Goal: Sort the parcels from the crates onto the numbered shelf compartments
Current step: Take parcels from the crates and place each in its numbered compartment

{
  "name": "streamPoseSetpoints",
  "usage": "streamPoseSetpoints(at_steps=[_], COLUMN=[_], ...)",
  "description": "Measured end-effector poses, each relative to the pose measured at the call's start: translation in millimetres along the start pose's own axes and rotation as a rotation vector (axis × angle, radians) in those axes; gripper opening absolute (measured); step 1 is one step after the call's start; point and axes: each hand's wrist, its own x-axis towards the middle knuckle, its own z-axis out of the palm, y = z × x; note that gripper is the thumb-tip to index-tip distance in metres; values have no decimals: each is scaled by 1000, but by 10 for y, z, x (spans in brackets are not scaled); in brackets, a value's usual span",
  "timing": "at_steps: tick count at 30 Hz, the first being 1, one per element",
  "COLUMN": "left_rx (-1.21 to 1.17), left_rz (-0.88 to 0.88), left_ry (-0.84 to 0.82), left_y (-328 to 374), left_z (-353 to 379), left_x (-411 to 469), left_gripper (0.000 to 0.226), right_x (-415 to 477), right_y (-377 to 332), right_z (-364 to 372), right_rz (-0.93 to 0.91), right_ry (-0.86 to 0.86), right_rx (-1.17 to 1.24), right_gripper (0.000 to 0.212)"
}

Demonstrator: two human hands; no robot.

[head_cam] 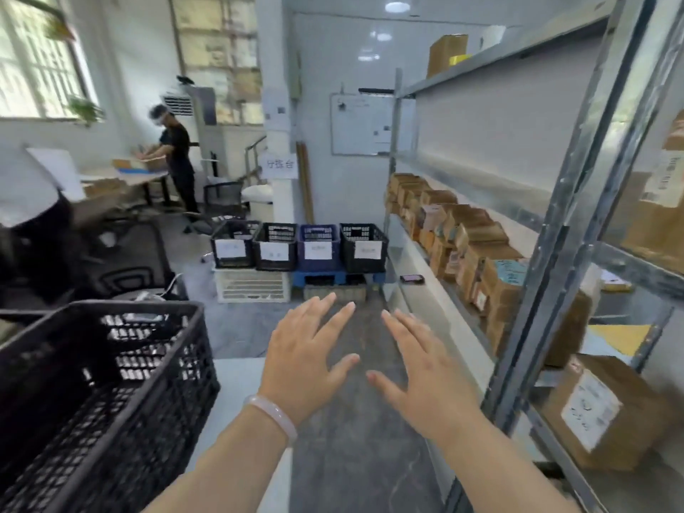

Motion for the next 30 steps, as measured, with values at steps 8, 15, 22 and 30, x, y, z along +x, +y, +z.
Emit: streamPoseSetpoints(at_steps=[8, 15, 22, 30], left_rx=[273, 361, 362, 340], left_rz=[-349, -592, -713, -829], left_ry=[8, -21, -22, 33], left_y=[-948, -1585, -2346, -3262], left_z=[-1389, -2313, -3208, -3813], left_x=[-1069, -2064, -2919, -3446], left_gripper=[66, 66, 67, 66], right_x=[358, 267, 148, 185], right_y=[-1541, -2908, -4289, -5367], right_z=[640, 1290, 1807, 2386], right_rz=[-296, -497, -539, -536], right_ry=[-143, -254, -315, -396], right_rx=[183, 296, 394, 443], right_gripper=[77, 74, 73, 73])
